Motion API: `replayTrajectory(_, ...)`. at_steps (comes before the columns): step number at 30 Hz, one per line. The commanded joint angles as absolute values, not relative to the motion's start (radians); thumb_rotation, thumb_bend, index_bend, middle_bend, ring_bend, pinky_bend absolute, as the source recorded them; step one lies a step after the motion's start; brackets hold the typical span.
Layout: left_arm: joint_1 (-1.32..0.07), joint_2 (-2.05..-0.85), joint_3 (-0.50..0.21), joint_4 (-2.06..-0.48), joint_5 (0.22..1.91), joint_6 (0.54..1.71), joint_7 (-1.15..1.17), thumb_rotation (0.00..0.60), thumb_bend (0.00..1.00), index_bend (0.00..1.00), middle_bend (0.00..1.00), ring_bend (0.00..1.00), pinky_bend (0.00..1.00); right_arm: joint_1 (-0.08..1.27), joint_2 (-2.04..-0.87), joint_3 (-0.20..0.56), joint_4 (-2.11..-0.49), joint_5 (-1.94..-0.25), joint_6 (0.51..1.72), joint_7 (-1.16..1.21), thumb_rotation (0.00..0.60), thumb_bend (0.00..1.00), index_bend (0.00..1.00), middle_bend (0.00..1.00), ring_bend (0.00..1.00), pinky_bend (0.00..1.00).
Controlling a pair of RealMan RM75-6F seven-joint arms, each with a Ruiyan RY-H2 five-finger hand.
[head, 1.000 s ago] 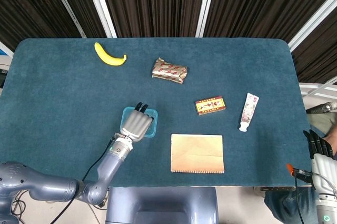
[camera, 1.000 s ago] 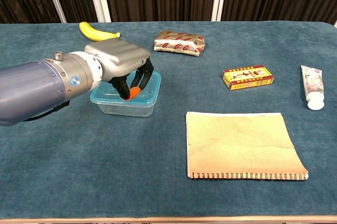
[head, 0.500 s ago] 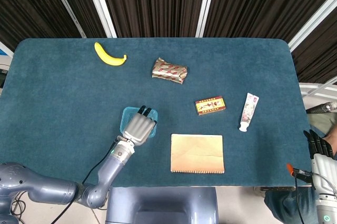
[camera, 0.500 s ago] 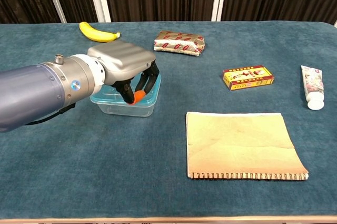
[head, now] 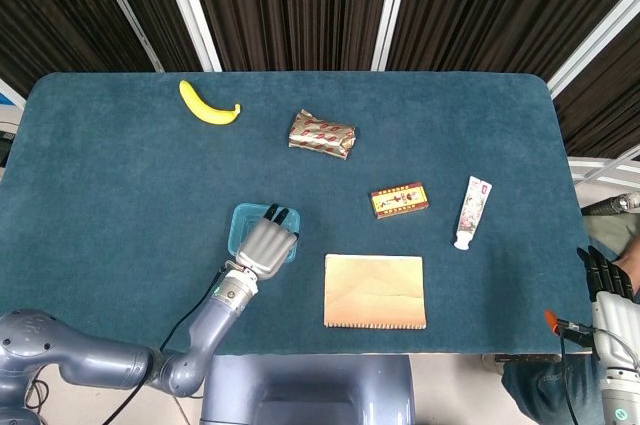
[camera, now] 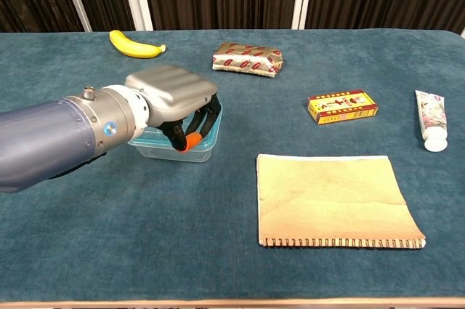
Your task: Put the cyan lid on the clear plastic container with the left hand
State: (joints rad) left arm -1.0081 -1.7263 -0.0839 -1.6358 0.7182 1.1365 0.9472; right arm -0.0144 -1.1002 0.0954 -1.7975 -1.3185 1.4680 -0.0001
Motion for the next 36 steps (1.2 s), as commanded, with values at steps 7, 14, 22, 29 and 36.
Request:
replayTrajectory(7,-1.001,-1.747,-0.075,-1.603,0.727,1.132,0.951,0.6,0.51,0.59,0.53,0.12,0.1,-0.014,-1.1,0.095,-1.798,-1.318,1.467,0.001,0.6,0.27,0.03,0.0,0.0,0.0)
replayTrajectory(14,-0.996,-1.759,-0.071,-1.583,0.726,1.126,0.958,0.6,0.51,0.59,0.53,0.12,0.1,-0.014,-1.099,0.096,-1.798,-1.32,1.468,0.004,0.6,0.27,0.03,0.0,0.0,0.0)
replayTrajectory(22,-0.988,-1.769,-0.066,-1.563,0.739,1.124,0.96,0.6,0.51,0.59,0.53,0.12,0.1,-0.015,-1.101,0.096,-1.796,-1.323,1.471,0.004,0.6,0.27,0.03,0.0,0.0,0.0)
replayTrajectory(29,-0.978,-1.773,-0.062,-1.549,0.753,1.123,0.957,0.6,0.51,0.59,0.53,0.12,0.1,-0.015,-1.101,0.095,-1.796,-1.326,1.472,0.006,0.6,0.27,0.03,0.0,0.0,0.0)
replayTrajectory(36,-0.973,-1.777,-0.063,-1.538,0.755,1.115,0.961,0.6,0.51,0.59,0.53,0.12,0.1,-0.015,-1.101,0.096,-1.796,-1.324,1.472,0.006,0.6,0.27,0.03,0.0,0.0,0.0)
